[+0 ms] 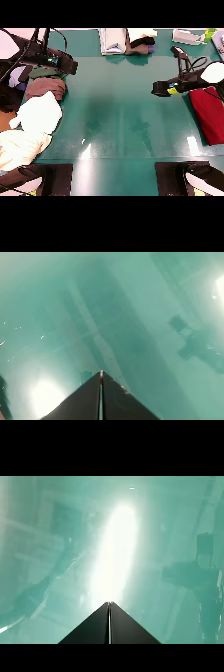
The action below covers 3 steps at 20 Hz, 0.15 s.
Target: Fold the shirts.
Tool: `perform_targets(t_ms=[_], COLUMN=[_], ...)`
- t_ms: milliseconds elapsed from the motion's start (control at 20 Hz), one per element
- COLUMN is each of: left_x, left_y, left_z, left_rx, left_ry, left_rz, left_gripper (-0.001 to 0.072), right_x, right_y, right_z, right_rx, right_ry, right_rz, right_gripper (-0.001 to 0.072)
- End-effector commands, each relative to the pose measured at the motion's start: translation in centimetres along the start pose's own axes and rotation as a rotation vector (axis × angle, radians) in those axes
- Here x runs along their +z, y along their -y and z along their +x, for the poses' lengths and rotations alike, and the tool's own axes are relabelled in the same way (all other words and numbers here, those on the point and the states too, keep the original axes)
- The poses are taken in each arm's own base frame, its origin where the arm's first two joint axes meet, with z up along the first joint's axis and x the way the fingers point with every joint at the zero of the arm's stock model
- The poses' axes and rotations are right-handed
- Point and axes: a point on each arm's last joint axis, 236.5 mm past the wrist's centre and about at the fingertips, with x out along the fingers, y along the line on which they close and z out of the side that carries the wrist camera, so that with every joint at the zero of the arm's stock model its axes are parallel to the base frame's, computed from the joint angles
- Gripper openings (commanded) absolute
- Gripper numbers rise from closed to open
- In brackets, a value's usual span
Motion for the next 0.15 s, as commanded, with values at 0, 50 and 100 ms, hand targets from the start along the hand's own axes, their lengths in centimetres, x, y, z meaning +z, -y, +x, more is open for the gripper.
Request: perform_targets(t_ms=[0,50,100], left_x=[0.0,0.02,0.02], left_y=[-0.05,-0.05,-0.05], left_z=[0.01,0.0,0.0], left_rx=[0.001,0.001,0.001], left_ry=[0.0,0.001,0.001], left_rz=[-0.001,-0.001,-0.001], left_gripper=[0.0027,0.0028,0.0028], right_x=[-0.11,-0.16,-0.21], right_y=[-0.75,-0.72,-0.71], right_z=[0.88,0.93,0.98], right_rx=[0.01,0.009,0.01], right_ry=[-0.024,-0.025,-0.026], right_rz=[-0.015,-0.014,-0.013], right_gripper=[0.0018,0.0018,0.0018])
